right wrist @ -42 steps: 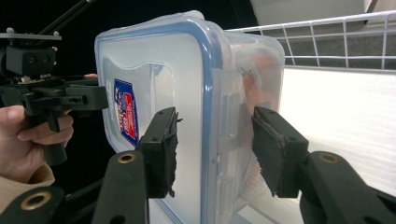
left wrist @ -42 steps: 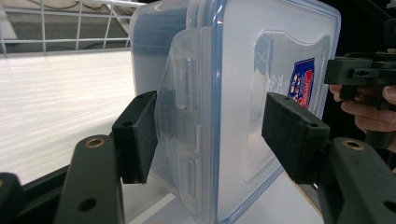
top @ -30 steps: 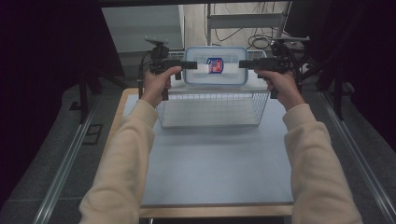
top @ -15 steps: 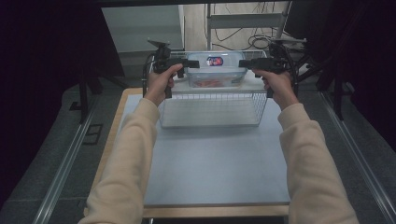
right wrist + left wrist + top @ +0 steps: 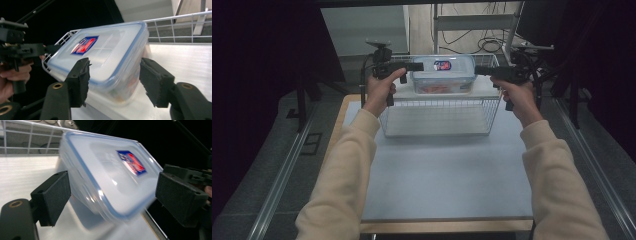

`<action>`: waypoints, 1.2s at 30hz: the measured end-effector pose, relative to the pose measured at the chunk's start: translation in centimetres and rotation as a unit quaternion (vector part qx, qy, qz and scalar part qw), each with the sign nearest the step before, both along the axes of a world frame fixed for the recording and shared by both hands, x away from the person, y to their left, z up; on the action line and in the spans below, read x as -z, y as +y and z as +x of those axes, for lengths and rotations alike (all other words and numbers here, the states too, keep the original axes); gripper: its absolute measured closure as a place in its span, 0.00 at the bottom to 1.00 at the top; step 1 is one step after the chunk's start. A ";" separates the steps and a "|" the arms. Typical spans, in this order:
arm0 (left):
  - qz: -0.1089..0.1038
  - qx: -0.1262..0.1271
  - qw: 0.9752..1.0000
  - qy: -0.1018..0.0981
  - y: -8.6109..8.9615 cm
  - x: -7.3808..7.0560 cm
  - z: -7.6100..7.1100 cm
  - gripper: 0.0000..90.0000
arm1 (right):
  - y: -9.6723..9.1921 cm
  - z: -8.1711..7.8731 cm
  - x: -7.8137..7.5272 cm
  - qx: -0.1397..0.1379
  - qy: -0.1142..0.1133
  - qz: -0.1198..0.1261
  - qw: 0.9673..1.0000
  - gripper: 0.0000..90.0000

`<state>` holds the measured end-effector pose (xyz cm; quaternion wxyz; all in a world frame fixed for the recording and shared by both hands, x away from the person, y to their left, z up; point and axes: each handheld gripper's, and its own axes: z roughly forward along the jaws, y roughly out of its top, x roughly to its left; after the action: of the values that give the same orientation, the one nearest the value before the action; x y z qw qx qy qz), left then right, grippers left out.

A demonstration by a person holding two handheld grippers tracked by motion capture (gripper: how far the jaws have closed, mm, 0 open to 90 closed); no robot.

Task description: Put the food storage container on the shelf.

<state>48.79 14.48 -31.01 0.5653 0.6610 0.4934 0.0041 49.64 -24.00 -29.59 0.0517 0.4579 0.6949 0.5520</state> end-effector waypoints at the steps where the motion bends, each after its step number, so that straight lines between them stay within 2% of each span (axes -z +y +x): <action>1: 0.007 0.009 1.000 -0.008 0.3 0.0 -1.4 0.14 | -0.2 -0.9 0.1 -0.009 -0.012 -0.002 1.000 0.42; 2: 0.007 0.009 1.000 -0.008 0.3 0.0 -1.4 0.14 | -0.2 -0.9 0.1 -0.009 -0.012 -0.002 1.000 0.42; 3: 0.013 0.012 0.999 -0.027 0.6 0.0 -3.2 0.14 | -0.5 -1.9 0.5 -0.016 -0.023 -0.005 1.000 0.41; 6: 0.024 0.016 0.998 -0.052 0.9 0.6 -6.1 0.14 | -0.6 -3.6 1.1 -0.030 -0.044 -0.020 0.998 0.39; 12: 0.026 0.042 0.996 -0.079 1.3 2.4 -11.3 0.15 | -1.1 -7.5 2.9 -0.063 -0.068 -0.022 0.995 0.34; 16: 0.034 0.057 0.994 -0.092 1.2 4.5 -14.4 0.16 | -1.4 -10.3 4.9 -0.081 -0.077 -0.031 0.993 0.32; 18: 0.033 0.065 0.993 -0.090 1.2 5.8 -15.8 0.16 | -1.5 -11.7 6.0 -0.089 -0.079 -0.037 0.992 0.31; 21: 0.047 0.072 0.993 -0.086 1.0 7.9 -17.6 0.18 | -1.7 -13.5 7.8 -0.099 -0.077 -0.045 0.991 0.29; 23: 0.053 0.081 0.992 -0.079 0.8 9.4 -18.5 0.20 | -1.7 -14.6 9.3 -0.107 -0.072 -0.049 0.991 0.28; 24: 0.053 0.081 0.992 -0.079 0.8 9.4 -18.5 0.20 | -1.7 -14.6 9.3 -0.107 -0.072 -0.049 0.991 0.28; 25: 0.066 0.086 0.991 -0.074 0.4 10.9 -19.3 0.21 | -1.7 -15.5 10.6 -0.113 -0.065 -0.057 0.990 0.27; 26: 0.066 0.086 0.991 -0.074 0.4 10.9 -19.3 0.21 | -1.7 -16.0 11.3 -0.114 -0.062 -0.061 0.990 0.27; 27: 0.082 0.089 0.990 -0.068 0.1 12.2 -20.0 0.20 | -1.7 -16.4 11.9 -0.114 -0.060 -0.062 0.990 0.27; 28: 0.080 0.092 0.990 -0.063 -0.1 12.9 -20.2 0.20 | -1.7 -16.8 12.5 -0.115 -0.057 -0.064 0.990 0.27; 29: 0.080 0.092 0.990 -0.063 -0.1 12.9 -20.2 0.21 | -1.7 -16.8 12.5 -0.115 -0.057 -0.064 0.990 0.27; 31: 0.081 0.097 0.991 -0.052 -0.3 13.9 -20.5 0.20 | -1.7 -17.3 13.5 -0.116 -0.051 -0.064 0.990 0.26; 33: 0.095 0.097 0.990 -0.043 -0.6 14.8 -20.5 0.20 | -1.7 -17.7 14.8 -0.115 -0.043 -0.072 0.990 0.26; 36: 0.097 0.093 0.990 -0.041 -0.8 15.0 -20.5 0.20 | -1.7 -17.7 15.4 -0.111 -0.038 -0.075 0.990 0.25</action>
<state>28.27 13.70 -46.04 0.5163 0.7551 0.4033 0.0261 31.94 -25.71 -44.99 0.0502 0.3514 0.7785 0.5176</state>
